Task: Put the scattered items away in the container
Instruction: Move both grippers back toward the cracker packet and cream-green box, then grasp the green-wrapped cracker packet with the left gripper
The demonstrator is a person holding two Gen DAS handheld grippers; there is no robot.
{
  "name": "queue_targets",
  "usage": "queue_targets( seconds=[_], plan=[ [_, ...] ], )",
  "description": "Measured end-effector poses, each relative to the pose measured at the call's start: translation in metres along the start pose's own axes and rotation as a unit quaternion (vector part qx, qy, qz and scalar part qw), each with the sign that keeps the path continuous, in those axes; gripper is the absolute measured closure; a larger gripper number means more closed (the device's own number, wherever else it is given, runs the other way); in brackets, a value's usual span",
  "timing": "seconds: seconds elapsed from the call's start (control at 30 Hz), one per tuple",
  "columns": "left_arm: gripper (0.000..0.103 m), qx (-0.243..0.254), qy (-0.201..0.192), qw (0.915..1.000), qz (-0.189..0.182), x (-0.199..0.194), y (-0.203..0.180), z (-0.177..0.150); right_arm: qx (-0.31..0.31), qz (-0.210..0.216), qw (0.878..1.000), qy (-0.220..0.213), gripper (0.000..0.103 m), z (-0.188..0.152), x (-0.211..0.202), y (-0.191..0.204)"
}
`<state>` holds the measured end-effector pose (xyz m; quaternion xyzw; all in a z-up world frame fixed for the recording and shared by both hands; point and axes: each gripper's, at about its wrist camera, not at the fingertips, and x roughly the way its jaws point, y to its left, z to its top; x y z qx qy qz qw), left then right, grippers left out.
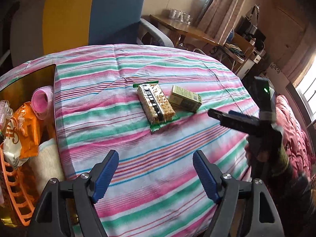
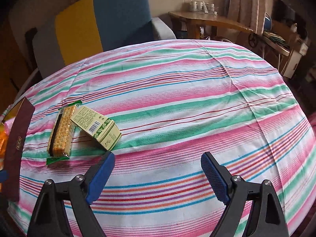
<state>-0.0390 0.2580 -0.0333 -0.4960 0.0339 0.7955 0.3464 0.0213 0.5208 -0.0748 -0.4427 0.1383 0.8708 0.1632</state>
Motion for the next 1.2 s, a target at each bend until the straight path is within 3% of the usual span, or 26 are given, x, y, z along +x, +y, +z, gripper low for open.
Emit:
queue_targets(
  seconds=[0.1,0.3,0.37,0.67,0.83,0.97,1.2],
  plan=[
    [0.023,-0.013,0.009,0.9998,0.014,0.02,0.003,0.023,-0.002,0.005,1.0,-0.015,0.013,-0.011,-0.01,0.002],
    [0.023,0.017,0.014,0.9986,0.048,0.056,-0.01,0.053,-0.016,0.006,1.0,-0.018,0.005,-0.029,-0.009,0.013],
    [0.024,0.024,0.019,0.998,0.055,0.065,-0.013,0.058,-0.016,0.007,1.0,-0.021,0.0,-0.031,-0.008,0.014],
    [0.025,0.06,0.04,0.9927,0.097,0.106,-0.026,0.076,-0.016,0.013,0.999,-0.035,0.0,-0.041,-0.003,0.016],
    [0.029,0.054,0.041,0.9912,0.114,0.117,-0.018,0.079,-0.02,0.015,0.999,-0.04,0.0,-0.044,-0.001,0.018],
    [0.048,0.057,0.037,0.9923,0.104,0.115,-0.015,0.079,-0.025,0.011,0.999,-0.042,0.0,-0.044,0.001,0.019],
    [0.049,0.057,0.043,0.9952,0.066,0.099,-0.008,0.059,-0.04,-0.012,0.998,-0.037,0.0,-0.044,0.005,0.025]
  ],
)
